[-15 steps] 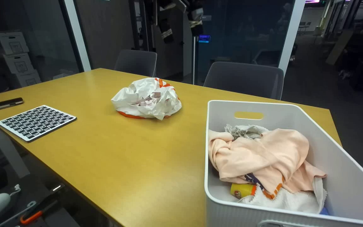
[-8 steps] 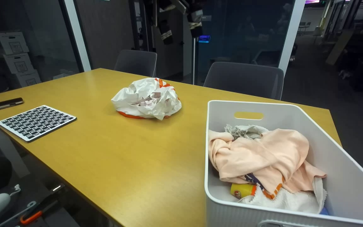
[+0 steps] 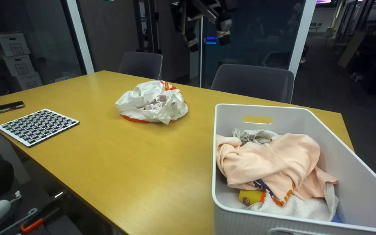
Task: Remove the shirts in the basket and put them inside the bag
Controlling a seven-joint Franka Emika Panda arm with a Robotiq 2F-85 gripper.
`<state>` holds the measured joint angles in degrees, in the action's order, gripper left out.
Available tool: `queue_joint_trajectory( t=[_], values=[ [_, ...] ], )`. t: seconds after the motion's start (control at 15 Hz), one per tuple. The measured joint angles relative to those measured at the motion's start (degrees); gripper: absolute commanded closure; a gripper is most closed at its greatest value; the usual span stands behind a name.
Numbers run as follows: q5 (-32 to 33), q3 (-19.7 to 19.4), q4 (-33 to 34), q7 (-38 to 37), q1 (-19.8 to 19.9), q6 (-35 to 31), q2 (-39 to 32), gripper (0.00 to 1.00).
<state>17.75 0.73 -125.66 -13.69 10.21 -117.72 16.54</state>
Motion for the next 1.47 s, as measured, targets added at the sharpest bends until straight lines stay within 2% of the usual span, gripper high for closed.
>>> queue_joint_trajectory(
  t=[0.47,0.73,1.07,1.27,1.47],
  values=[
    [0.0,-6.7,11.7,-0.6,0.7,-5.4,-18.1,0.0],
    [-6.3,-10.0,17.2,1.4,1.5,-7.4,-27.2,0.0],
    [-12.5,-11.1,22.2,3.9,3.0,-10.1,-35.5,0.0],
    [-13.8,-11.5,25.7,4.3,3.8,-10.1,-39.9,0.0],
    [-13.8,-11.6,27.7,4.5,3.9,-10.1,-41.2,0.0]
  ],
)
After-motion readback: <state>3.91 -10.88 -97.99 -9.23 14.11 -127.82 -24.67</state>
